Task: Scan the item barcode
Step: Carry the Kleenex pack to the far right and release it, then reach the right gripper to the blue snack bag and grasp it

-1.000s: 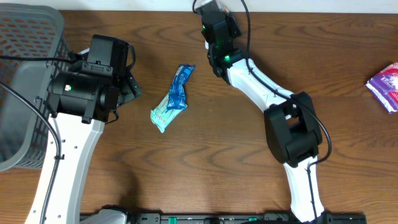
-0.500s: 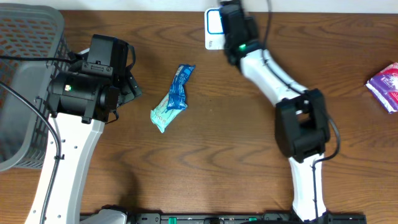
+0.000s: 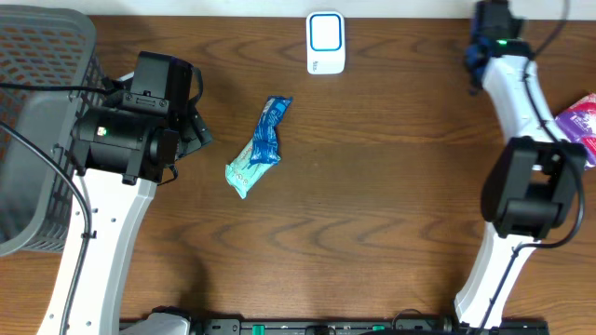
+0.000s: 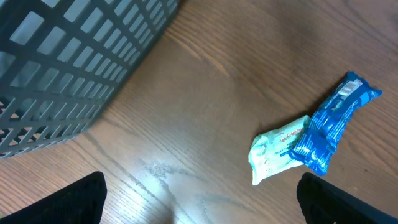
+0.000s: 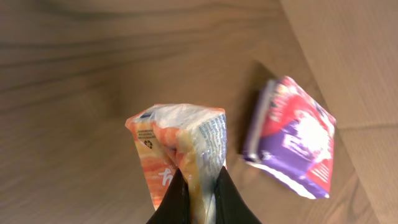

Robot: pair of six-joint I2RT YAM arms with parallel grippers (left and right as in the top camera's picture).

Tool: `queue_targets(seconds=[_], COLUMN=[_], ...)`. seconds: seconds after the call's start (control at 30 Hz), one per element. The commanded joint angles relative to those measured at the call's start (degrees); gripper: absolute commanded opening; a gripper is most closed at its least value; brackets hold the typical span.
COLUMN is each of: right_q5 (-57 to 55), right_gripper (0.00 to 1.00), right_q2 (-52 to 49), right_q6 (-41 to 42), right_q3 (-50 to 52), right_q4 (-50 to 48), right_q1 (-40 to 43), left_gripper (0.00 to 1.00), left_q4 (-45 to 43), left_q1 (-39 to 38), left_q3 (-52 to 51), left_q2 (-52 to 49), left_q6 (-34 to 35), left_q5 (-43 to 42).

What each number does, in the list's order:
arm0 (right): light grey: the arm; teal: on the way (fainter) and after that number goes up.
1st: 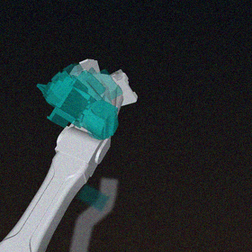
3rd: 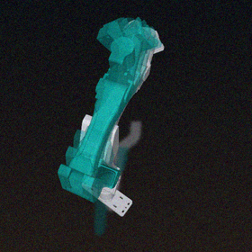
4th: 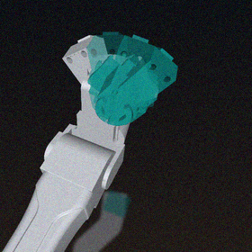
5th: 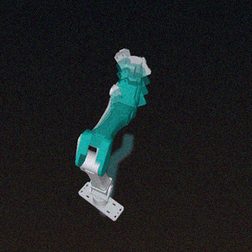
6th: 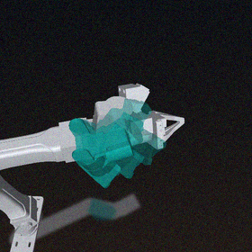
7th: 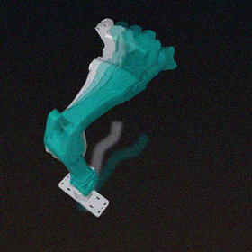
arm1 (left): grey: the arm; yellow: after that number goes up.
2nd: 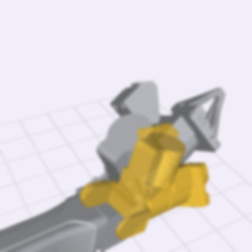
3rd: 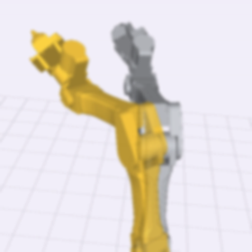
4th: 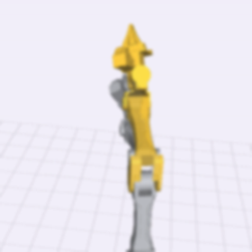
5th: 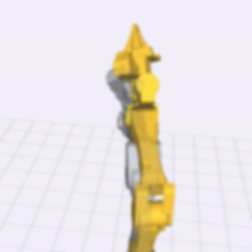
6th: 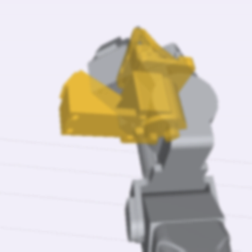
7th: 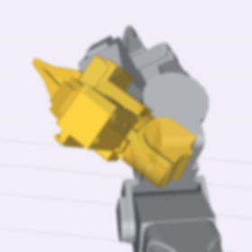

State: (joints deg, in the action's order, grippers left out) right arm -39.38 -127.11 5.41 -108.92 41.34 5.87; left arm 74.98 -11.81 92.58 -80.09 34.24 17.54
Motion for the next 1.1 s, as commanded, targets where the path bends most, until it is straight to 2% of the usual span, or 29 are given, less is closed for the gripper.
queue_targets(seconds=[0.0,0.13,0.17,0.2,0.23,0.27,0.3,0.33,0.5,0.73,0.9,1.0,1.07], right_q5=[0.1,0.1,0.6,1.1,1.8,2.6,3.5,4.6,10.7,38.0,60.1,68.4,70.2], right_gripper=[0.02,0.12,0.2,0.35,0.55,0.67,0.85,0.97,0.99,0.99,0.95,0.93,0.87], right_q2=[1.9,1.9,1.9,1.9,1.8,1.7,1.6,1.4,1.1,1.1,1.1,1.1,1.1], right_q6=[2.9,2.9,2.9,2.9,2.9,2.9,2.9,2.9,2.9,1.0,1.0,1.0,1.0], right_q3=[-0.1,0.0,0.0,0.0,0.0,0.0,0.0,0.0,0.0,0.0,0.0,0.0,0.0], right_q4=[0.2,0.3,0.3,0.2,0.2,0.3,0.3,0.5,1.6,1.9,2.4,3.7,5.0], right_q1=[3.0,6.5,7.3,7.8,8.4,8.8,9.2,9.6,10.0,8.4,5.6,2.5,0.0], left_gripper=[0.98,0.98,0.98,0.98,0.98,0.98,0.98,0.98,0.98,0.98,0.98,0.98,0.98], left_q4=[0.2,0.2,0.2,0.2,0.2,0.2,0.2,0.2,0.2,0.2,0.2,0.2,0.2], left_q1=[0.2,0.2,0.2,0.2,0.2,0.2,0.2,0.2,0.2,0.2,0.2,0.2,0.2], left_q3=[0.4,0.4,0.4,0.4,0.4,0.4,0.4,0.4,0.4,0.4,0.4,0.4,0.4], left_q2=[-0.2,-0.2,-0.2,-0.2,-0.2,-0.2,-0.2,-0.2,-0.2,-0.2,-0.2,-0.2,-0.2], left_q6=[-0.6,-0.6,-0.6,-0.6,-0.6,-0.6,-0.6,-0.6,-0.6,-0.6,-0.6,-0.6,-0.6], left_q5=[1.2,1.2,1.2,1.2,1.2,1.2,1.2,1.2,1.2,1.2,1.2,1.2,1.2])
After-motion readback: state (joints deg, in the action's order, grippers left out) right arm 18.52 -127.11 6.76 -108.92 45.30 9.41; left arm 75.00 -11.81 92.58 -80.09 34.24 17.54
